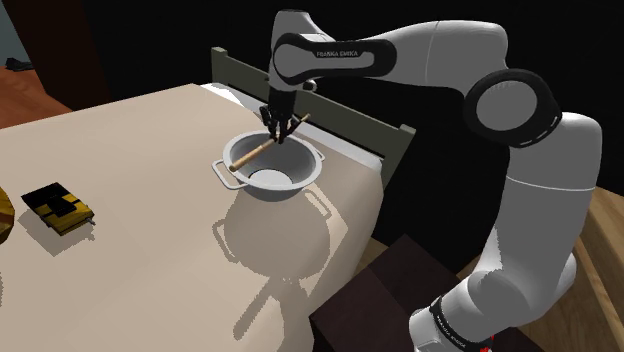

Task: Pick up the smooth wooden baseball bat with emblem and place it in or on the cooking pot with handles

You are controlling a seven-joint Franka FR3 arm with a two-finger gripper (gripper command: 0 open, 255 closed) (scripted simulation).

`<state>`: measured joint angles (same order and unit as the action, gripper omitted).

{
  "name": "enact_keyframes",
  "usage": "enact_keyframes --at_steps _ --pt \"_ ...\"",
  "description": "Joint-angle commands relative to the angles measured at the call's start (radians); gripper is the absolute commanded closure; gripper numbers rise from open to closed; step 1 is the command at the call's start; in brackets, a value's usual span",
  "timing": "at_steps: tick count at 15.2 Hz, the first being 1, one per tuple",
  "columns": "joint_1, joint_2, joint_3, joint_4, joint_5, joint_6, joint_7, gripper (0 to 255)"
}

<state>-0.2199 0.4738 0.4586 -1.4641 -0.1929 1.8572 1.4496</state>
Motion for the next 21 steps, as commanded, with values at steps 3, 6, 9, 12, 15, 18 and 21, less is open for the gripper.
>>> enact_keyframes --at_steps 3,6,9,12,15,18,21 --pt "0.003 0.032 -0.008 0.003 -0.013 0.027 0.0 255" --pt "0.003 0.042 -0.011 -0.023 -0.018 0.062 0.004 255" --pt "0.003 0.054 -0.014 -0.046 -0.024 0.096 0.007 255" --pt "0.004 0.067 -0.018 -0.067 -0.031 0.129 0.011 255" --pt "0.004 0.072 -0.02 -0.073 -0.033 0.139 0.013 255" --pt "0.004 0.072 -0.02 -0.073 -0.033 0.139 0.013 255" --pt "0.004 0.072 -0.019 -0.073 -0.033 0.139 0.013 255"
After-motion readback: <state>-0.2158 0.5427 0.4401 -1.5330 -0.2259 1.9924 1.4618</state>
